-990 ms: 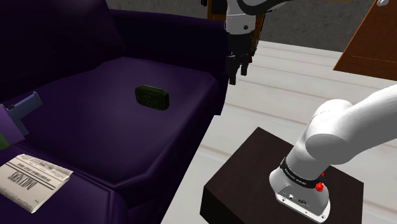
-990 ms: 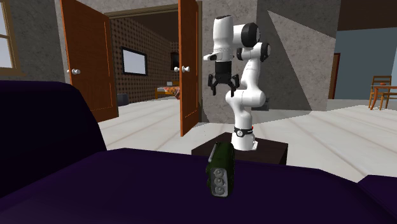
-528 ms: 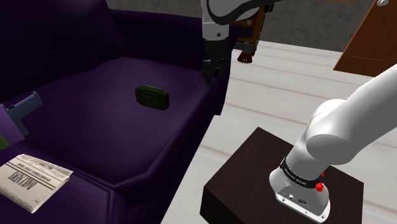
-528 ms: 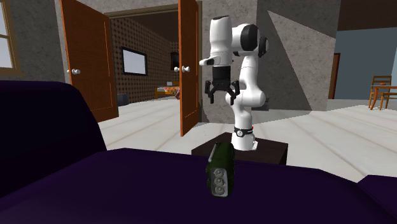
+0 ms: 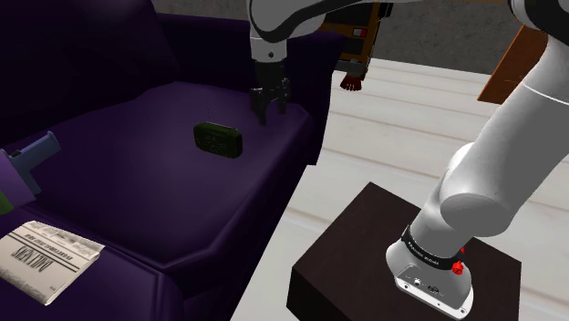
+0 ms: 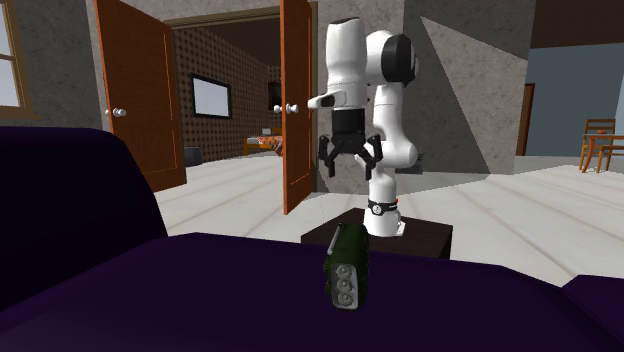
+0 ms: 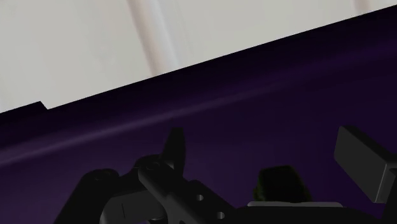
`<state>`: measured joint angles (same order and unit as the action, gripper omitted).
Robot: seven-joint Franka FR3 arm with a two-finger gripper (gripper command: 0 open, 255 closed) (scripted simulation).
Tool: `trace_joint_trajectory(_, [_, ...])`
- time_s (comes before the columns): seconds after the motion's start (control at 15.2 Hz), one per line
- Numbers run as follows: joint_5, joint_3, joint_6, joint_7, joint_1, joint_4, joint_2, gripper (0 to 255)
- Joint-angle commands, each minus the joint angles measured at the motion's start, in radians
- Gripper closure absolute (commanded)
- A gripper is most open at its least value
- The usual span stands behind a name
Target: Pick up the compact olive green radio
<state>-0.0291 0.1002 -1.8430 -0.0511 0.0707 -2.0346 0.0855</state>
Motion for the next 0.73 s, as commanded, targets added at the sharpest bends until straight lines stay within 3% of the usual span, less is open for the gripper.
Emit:
trace_joint_trajectory(0.0, [0.0, 0.004, -0.024, -0.003, 0.003, 0.061, -0.077, 0])
trace_joint_trajectory(0.66, [0.011, 0.029, -0.015, -0.045, 0.044, 0.487, -0.452, 0])
